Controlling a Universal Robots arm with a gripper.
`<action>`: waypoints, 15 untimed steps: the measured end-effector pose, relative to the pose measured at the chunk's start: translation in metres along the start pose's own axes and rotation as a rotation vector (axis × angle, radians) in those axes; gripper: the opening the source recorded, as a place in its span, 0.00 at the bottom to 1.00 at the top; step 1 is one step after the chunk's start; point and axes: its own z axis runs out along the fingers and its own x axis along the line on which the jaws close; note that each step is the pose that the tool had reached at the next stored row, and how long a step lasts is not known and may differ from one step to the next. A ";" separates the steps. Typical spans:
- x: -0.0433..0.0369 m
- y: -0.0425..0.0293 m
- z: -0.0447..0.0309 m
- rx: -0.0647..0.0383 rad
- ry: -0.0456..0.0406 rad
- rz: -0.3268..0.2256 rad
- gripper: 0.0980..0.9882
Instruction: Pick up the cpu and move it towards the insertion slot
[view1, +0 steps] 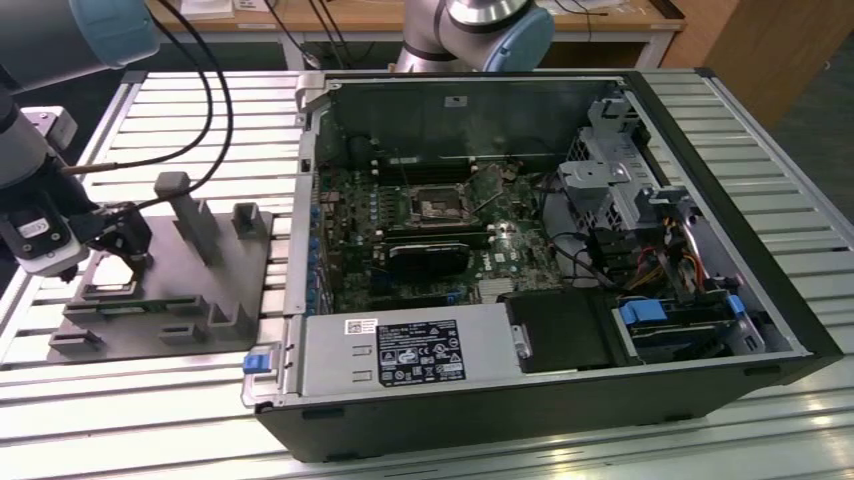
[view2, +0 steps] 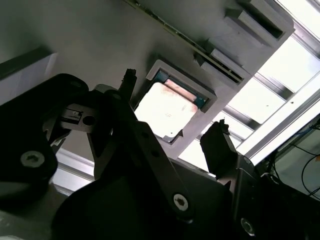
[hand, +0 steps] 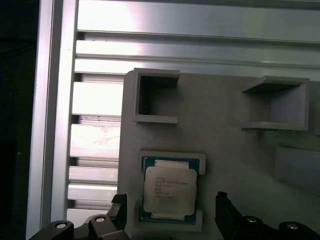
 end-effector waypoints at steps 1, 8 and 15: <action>0.0000 0.0000 0.0005 0.000 0.0001 0.000 0.78; 0.0000 -0.0002 0.0028 0.000 0.0000 0.000 0.78; 0.0002 0.0007 0.0065 0.000 0.0001 0.002 0.78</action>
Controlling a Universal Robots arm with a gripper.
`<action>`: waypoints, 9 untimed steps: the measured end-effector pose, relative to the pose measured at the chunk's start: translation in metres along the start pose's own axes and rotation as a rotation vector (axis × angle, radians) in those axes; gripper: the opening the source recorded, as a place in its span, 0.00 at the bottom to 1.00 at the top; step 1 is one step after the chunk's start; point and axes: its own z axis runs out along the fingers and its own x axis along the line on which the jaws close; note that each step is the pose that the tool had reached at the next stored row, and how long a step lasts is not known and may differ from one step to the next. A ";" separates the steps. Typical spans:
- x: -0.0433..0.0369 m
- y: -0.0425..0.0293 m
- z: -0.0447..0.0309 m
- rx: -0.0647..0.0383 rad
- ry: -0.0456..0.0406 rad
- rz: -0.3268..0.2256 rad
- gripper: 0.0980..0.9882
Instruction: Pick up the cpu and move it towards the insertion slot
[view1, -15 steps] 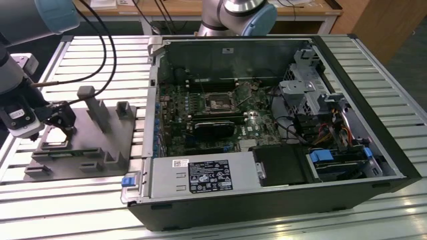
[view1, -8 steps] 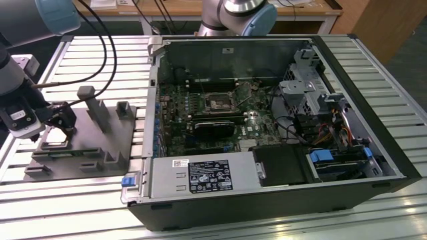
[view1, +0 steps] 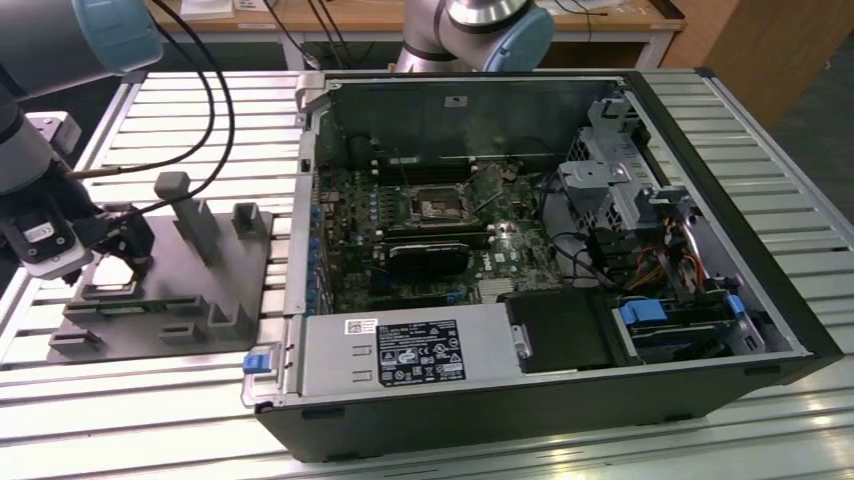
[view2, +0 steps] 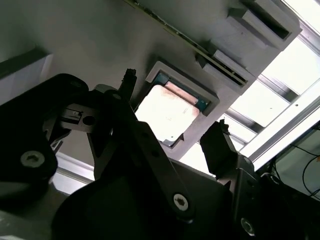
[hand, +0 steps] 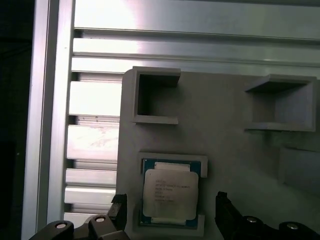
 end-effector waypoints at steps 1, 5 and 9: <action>0.0000 0.0007 0.0005 0.000 -0.0002 0.000 0.78; -0.0001 0.0051 0.0028 0.000 -0.0001 0.007 0.78; -0.0003 0.0068 0.0051 0.000 -0.0004 0.008 0.78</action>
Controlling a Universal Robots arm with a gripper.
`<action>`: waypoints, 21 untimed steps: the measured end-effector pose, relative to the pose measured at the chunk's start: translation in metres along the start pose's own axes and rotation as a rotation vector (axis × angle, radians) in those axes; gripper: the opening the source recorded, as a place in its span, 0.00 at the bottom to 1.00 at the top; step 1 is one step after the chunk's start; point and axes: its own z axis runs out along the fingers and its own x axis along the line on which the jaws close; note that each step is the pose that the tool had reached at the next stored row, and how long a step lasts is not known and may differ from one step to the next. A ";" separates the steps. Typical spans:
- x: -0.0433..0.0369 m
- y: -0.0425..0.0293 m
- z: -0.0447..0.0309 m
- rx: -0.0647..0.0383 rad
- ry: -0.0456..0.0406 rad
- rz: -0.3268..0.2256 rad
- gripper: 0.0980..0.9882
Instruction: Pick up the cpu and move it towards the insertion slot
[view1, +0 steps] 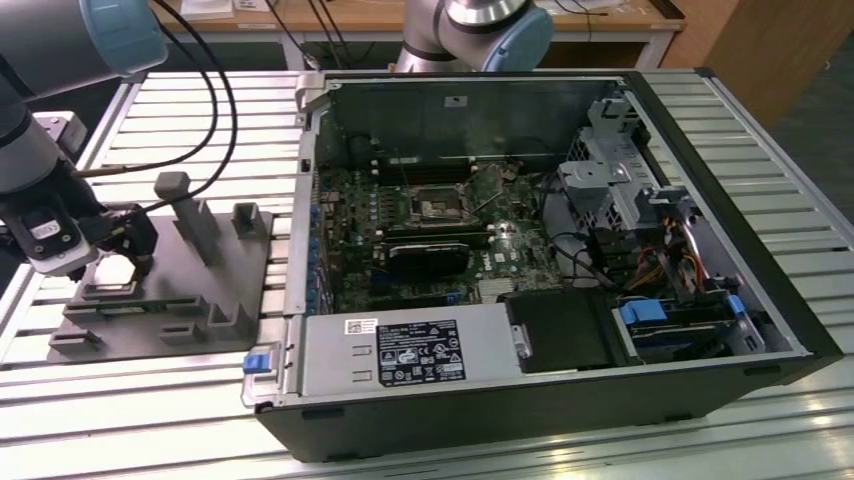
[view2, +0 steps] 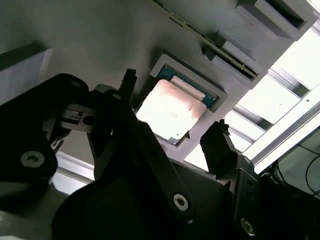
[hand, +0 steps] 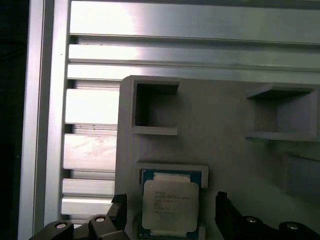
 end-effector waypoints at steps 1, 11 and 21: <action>0.0000 0.0002 0.0002 0.000 0.0001 0.000 0.78; 0.0000 0.0006 0.0017 0.000 0.0000 0.002 0.69; 0.0001 0.0005 0.0024 0.000 0.0000 0.004 0.59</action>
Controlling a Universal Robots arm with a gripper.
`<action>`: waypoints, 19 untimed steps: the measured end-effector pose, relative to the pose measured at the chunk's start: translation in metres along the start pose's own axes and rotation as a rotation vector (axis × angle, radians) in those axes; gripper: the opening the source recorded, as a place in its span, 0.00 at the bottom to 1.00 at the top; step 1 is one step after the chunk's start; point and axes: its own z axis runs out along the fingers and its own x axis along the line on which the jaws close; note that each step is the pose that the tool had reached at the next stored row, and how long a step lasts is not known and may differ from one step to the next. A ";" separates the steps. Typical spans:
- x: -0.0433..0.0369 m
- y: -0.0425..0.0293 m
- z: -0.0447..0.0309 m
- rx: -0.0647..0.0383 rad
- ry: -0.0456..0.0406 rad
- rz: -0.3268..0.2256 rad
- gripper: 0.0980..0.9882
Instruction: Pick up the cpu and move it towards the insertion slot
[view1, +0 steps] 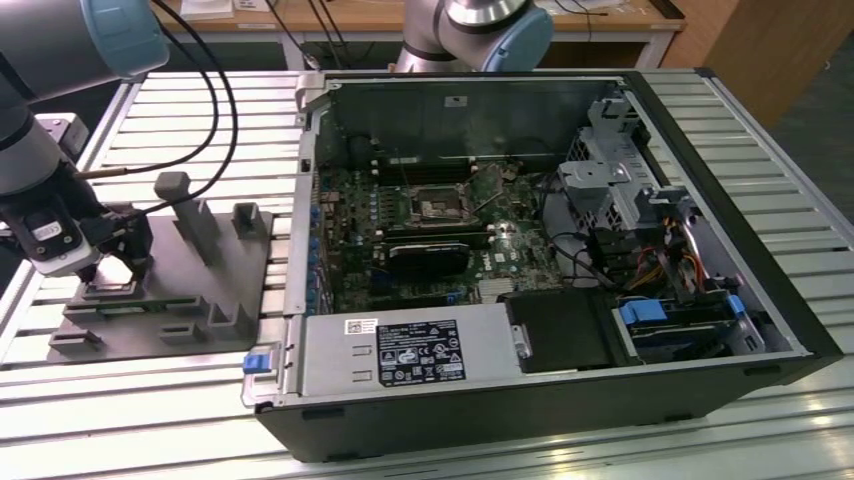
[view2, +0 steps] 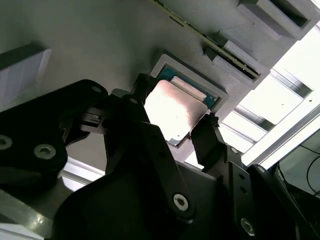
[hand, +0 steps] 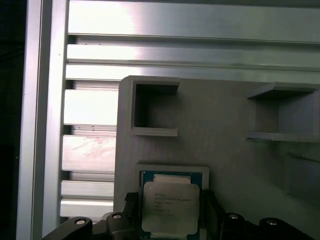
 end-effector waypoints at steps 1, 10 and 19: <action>0.0000 0.0000 0.0001 0.000 0.0000 0.001 0.59; 0.0000 0.0000 0.0003 0.000 -0.0001 0.004 0.50; -0.0001 0.0001 -0.0035 0.000 -0.0005 0.005 0.50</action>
